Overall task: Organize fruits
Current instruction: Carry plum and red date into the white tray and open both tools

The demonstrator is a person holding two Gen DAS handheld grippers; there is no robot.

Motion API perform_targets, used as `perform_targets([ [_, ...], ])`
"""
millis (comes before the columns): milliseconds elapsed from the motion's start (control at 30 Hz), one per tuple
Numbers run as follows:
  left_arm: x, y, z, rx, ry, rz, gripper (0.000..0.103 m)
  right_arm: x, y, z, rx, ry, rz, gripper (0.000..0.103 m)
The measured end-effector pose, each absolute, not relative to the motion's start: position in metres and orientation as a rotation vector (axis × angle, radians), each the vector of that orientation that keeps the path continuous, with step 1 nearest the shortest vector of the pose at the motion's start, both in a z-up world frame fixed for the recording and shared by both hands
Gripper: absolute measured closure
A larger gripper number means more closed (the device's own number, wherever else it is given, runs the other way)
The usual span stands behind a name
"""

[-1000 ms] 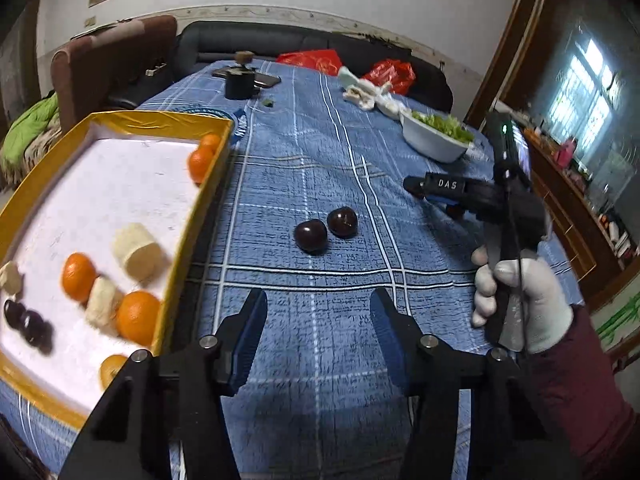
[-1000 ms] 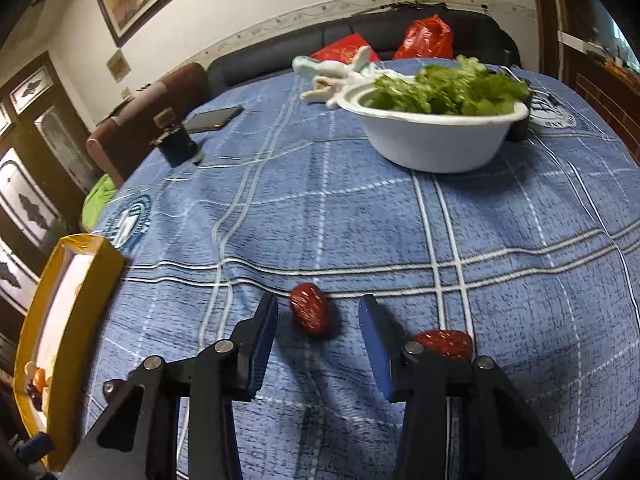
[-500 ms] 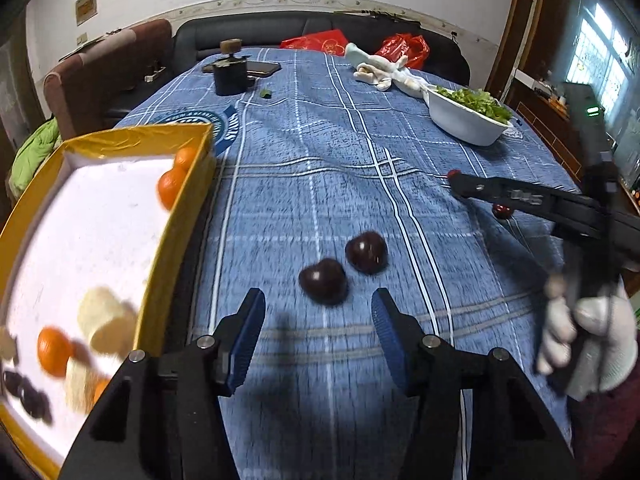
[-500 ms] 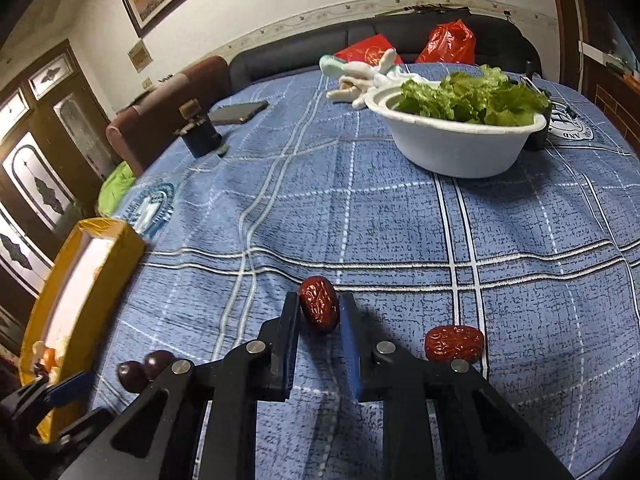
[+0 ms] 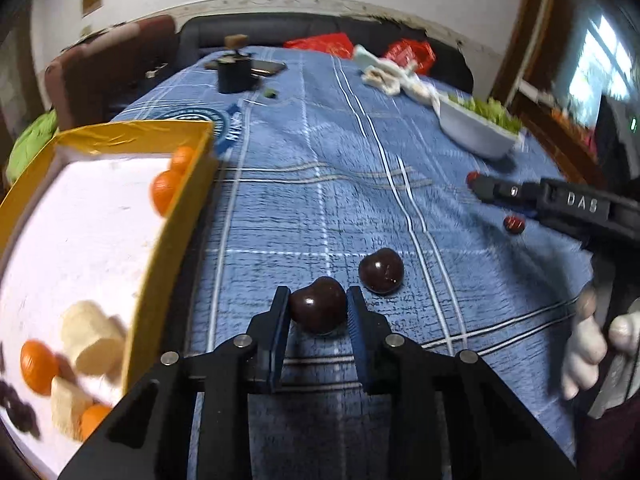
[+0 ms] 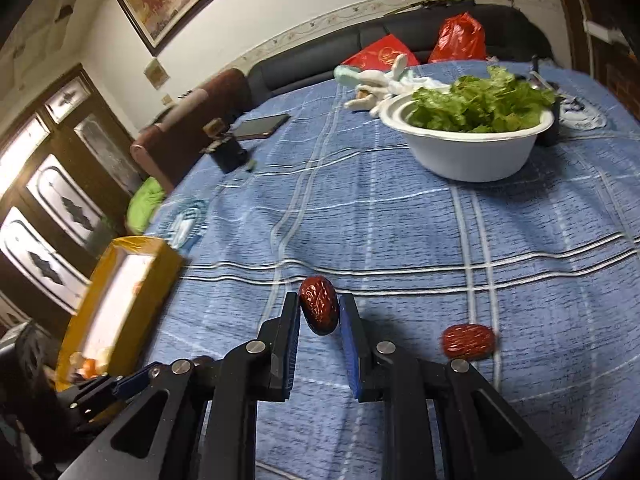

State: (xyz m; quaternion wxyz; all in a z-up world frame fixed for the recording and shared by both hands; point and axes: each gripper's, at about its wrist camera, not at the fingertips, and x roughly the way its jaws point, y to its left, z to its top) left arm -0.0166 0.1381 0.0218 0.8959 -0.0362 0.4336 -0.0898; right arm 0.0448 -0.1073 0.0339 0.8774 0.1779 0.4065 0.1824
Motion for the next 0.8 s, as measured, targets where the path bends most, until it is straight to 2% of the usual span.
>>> perform_targets([
  [133, -0.035, 0.158, 0.041, -0.156, 0.862, -0.171, 0.076, 0.046, -0.11, 0.028, 0.554, 0.881, 0.571, 0.08],
  [333, -0.067, 0.2, 0.073, -0.202, 0.776, -0.079, 0.076, 0.039, -0.089, 0.026, 0.624, 0.913, 0.725, 0.08],
  [600, -0.096, 0.296, 0.059, -0.346, 0.784, 0.12, 0.075, 0.014, -0.037, 0.036, 0.445, 0.937, 0.719, 0.08],
  [800, -0.104, 0.326, 0.04, -0.406, 0.807, 0.143, 0.076, -0.016, 0.028, 0.053, 0.334, 0.942, 0.82, 0.08],
])
